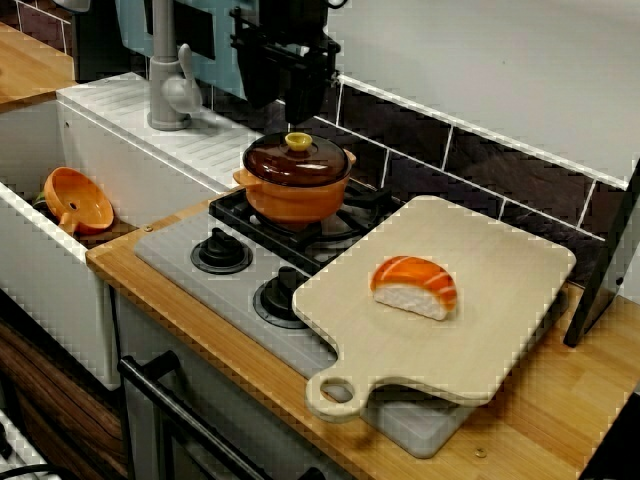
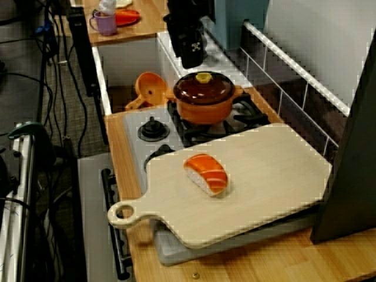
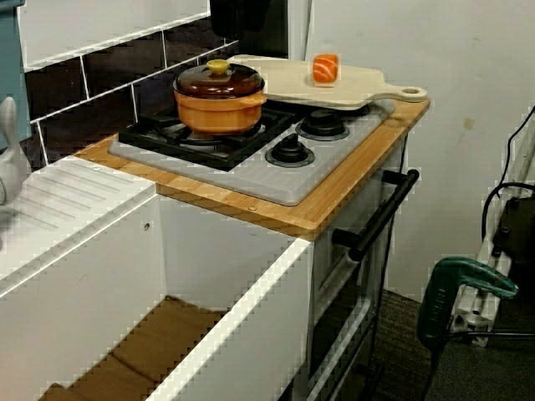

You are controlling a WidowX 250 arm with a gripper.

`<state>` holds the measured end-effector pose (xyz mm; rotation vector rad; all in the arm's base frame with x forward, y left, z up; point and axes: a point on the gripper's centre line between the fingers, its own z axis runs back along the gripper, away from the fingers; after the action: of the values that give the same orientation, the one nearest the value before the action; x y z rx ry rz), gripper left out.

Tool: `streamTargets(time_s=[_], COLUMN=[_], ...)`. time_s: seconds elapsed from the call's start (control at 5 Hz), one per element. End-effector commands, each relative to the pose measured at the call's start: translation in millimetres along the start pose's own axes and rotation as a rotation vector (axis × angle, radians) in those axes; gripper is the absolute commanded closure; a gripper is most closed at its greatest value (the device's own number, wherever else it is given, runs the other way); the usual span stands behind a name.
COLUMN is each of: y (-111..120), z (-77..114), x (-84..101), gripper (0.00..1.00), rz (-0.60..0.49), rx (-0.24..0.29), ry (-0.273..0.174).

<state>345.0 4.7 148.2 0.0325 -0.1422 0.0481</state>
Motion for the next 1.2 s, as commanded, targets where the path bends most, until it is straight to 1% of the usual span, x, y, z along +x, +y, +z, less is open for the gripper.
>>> streamTargets(time_s=[0.0, 0.2, 0.6, 1.0], y=[1.9, 2.4, 12.2, 18.4], z=[2.4, -1.3, -6.7, -12.9], x=[17.6, 17.6, 20.3, 34.9], gripper=[0.0, 0.0, 0.0, 0.0], rz=[0.027, 0.022, 0.019, 0.028], rx=[0.017, 0.025, 0.03, 0.017], ry=[-0.034, -0.033, -0.029, -0.002])
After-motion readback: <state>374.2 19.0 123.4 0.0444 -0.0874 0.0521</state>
